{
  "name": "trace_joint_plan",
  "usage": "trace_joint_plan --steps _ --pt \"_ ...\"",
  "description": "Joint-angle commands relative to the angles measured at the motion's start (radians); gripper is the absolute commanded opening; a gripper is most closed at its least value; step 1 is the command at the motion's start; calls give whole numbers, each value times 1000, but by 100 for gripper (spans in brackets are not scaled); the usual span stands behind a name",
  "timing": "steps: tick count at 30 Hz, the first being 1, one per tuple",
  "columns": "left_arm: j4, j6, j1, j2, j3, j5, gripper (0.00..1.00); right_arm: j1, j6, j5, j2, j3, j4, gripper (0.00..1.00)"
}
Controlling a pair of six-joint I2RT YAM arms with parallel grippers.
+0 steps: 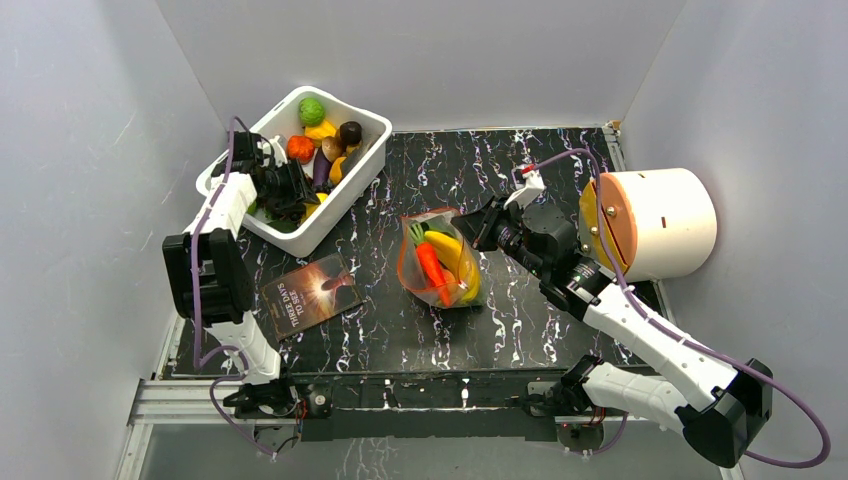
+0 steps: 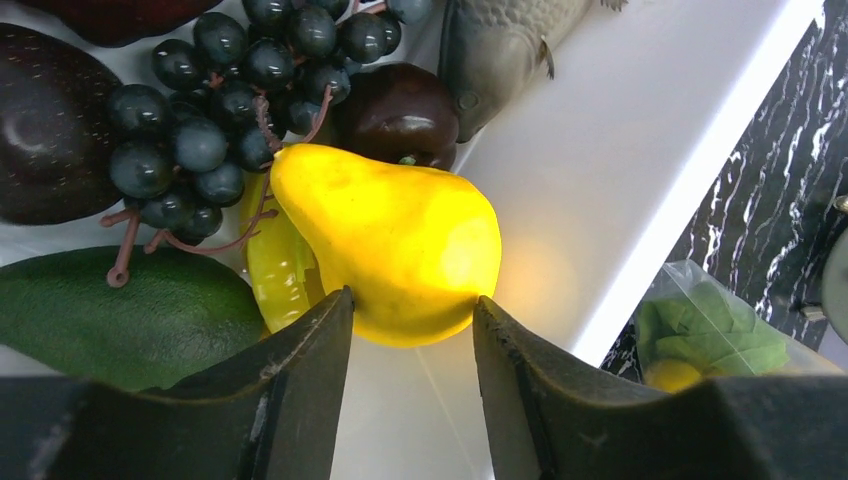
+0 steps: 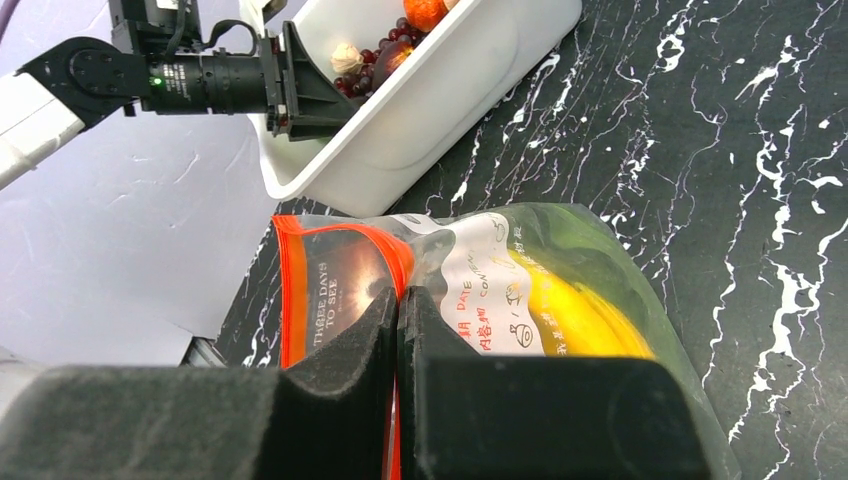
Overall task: Place the food in the zip-top bag and seal the zipper
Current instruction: Pick up the fake fruit from the bin.
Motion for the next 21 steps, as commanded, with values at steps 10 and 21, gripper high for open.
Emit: trace_joint_plan --steps 10,21 --pt "15 -20 -5 -140 39 -99 33 -4 19 36 -9 40 90 0" --pt "6 33 3 -41 136 -268 64 -4 9 31 -15 43 82 0"
